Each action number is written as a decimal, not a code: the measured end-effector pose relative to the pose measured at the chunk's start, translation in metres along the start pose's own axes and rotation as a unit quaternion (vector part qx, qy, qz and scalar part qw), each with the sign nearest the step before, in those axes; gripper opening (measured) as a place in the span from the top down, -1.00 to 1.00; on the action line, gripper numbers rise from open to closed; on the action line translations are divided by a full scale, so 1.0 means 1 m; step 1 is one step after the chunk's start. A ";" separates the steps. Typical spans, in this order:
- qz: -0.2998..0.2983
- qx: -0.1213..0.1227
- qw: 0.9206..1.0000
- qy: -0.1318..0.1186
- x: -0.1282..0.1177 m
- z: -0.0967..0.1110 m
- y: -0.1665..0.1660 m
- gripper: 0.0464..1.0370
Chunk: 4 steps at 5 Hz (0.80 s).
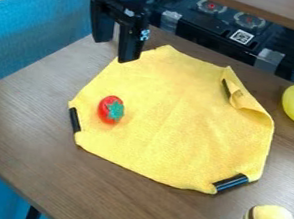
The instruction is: Fold cloth from right to left to cover red figure
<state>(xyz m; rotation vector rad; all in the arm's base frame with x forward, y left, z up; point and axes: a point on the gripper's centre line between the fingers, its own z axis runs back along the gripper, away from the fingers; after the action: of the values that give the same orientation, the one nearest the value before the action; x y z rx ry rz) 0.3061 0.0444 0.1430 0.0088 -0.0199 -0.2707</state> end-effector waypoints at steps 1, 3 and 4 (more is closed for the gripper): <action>0.003 -0.008 1.000 0.011 0.000 -0.009 -0.001 -0.93; 0.107 -0.032 0.993 -0.036 0.038 -0.047 0.002 -0.93; 0.219 -0.055 0.970 -0.091 0.060 -0.056 0.005 -0.93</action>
<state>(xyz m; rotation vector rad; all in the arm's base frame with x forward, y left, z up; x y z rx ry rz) 0.3666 0.0337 0.0886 -0.1290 -0.1877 0.1717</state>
